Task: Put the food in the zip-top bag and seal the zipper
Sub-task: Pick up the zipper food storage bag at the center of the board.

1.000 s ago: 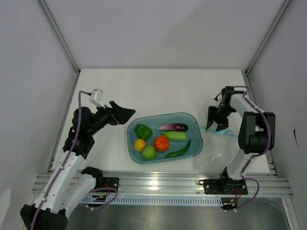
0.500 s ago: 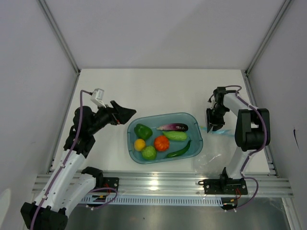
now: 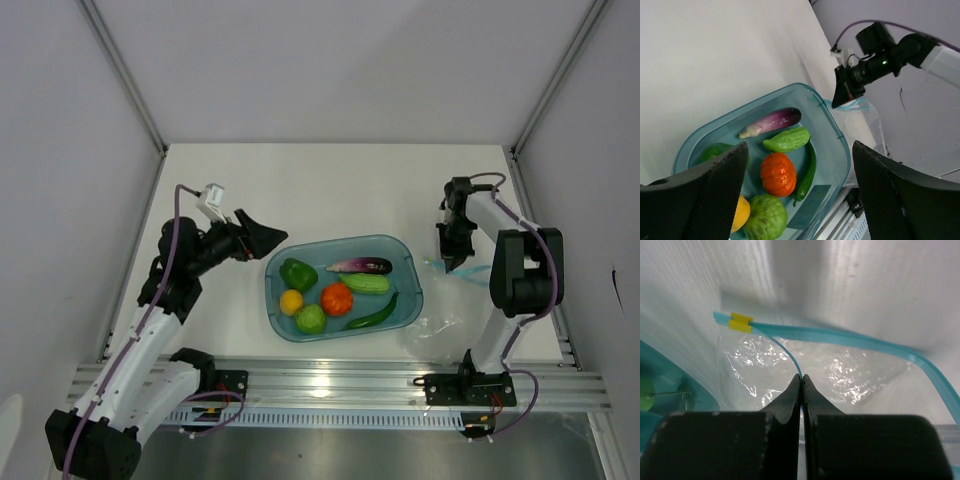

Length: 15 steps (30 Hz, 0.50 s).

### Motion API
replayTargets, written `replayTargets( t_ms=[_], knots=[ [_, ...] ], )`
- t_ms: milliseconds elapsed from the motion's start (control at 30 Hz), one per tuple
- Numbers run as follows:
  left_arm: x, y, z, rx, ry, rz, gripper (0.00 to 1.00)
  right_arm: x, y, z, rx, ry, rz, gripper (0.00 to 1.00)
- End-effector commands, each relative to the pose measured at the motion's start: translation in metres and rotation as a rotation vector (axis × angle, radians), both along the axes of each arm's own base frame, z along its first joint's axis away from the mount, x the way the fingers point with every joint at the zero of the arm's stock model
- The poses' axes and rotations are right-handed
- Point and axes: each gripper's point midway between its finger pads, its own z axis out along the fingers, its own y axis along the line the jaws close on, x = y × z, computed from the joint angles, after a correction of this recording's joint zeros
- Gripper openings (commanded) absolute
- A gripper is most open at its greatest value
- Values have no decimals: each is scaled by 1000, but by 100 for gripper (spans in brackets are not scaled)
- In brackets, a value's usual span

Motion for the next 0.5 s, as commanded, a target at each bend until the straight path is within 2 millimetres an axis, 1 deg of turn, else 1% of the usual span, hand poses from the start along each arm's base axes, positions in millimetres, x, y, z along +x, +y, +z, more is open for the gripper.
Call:
replayTargets(
  t_ms=[0, 67, 100, 133, 167, 200, 233, 300, 333, 400, 433, 467],
  knots=[
    [-5, -14, 13, -45, 11, -70, 86, 31, -26, 65, -128, -233, -101, 0],
    [-8, -23, 10, -34, 38, -107, 83, 38, -28, 85, -138, -304, -129, 0],
    [-10, -26, 11, -30, 40, -118, 83, 40, -28, 103, -139, -364, -140, 0],
    [-14, -30, 14, -28, 42, -137, 83, 44, -28, 117, -134, -407, -145, 0],
    [-15, -31, 16, -27, 40, -139, 83, 45, -26, 127, -125, -443, -146, 0],
    [-16, -32, 16, -28, 42, -140, 83, 45, -23, 146, -106, -506, -147, 0],
    [-19, -35, 18, -31, 45, -145, 83, 47, -18, 157, -87, -550, -140, 0],
    [-23, -38, 24, -49, 45, -150, 83, 46, -4, 175, -32, -618, -109, 0],
    [-28, -44, 26, -56, 45, -171, 83, 43, 7, 192, 0, -683, -79, 0],
    [-32, -51, 33, -75, 43, -190, 83, 37, 28, 205, 70, -725, -20, 0],
    [-38, -59, 37, -78, 39, -221, 83, 34, 34, 217, 92, -775, 3, 0],
    [-40, -63, 39, -78, 33, -232, 83, 29, 49, 223, 115, -798, 49, 0]
  ],
)
